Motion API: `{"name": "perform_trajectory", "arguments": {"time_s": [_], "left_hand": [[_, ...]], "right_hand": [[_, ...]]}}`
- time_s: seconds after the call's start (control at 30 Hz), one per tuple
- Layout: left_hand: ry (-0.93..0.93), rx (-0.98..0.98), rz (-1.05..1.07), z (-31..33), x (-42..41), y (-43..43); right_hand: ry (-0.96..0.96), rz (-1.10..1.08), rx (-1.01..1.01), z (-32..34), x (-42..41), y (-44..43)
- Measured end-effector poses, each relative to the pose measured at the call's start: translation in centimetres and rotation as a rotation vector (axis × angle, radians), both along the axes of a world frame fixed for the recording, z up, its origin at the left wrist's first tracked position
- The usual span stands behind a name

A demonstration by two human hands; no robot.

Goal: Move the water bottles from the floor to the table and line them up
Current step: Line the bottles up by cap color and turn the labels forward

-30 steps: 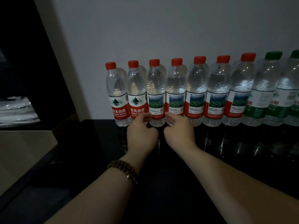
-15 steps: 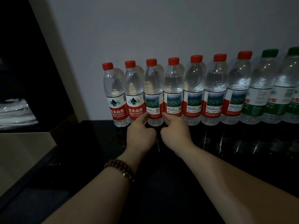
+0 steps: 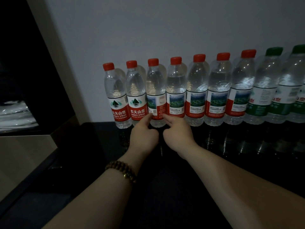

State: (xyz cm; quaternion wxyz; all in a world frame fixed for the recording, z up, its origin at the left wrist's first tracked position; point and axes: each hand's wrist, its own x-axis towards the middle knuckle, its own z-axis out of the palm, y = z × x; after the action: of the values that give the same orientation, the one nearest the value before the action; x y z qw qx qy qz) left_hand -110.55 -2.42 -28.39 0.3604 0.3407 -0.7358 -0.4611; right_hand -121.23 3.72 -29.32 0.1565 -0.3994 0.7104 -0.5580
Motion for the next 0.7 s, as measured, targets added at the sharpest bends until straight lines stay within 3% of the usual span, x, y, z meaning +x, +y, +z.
{"name": "perform_trajectory", "arguments": {"time_s": [0.7], "left_hand": [[-0.013, 0.001, 0.023, -0.01, -0.1, -0.14]], "right_hand": [[-0.007, -0.028, -0.033, 0.05, 0.02, 0.31]]}}
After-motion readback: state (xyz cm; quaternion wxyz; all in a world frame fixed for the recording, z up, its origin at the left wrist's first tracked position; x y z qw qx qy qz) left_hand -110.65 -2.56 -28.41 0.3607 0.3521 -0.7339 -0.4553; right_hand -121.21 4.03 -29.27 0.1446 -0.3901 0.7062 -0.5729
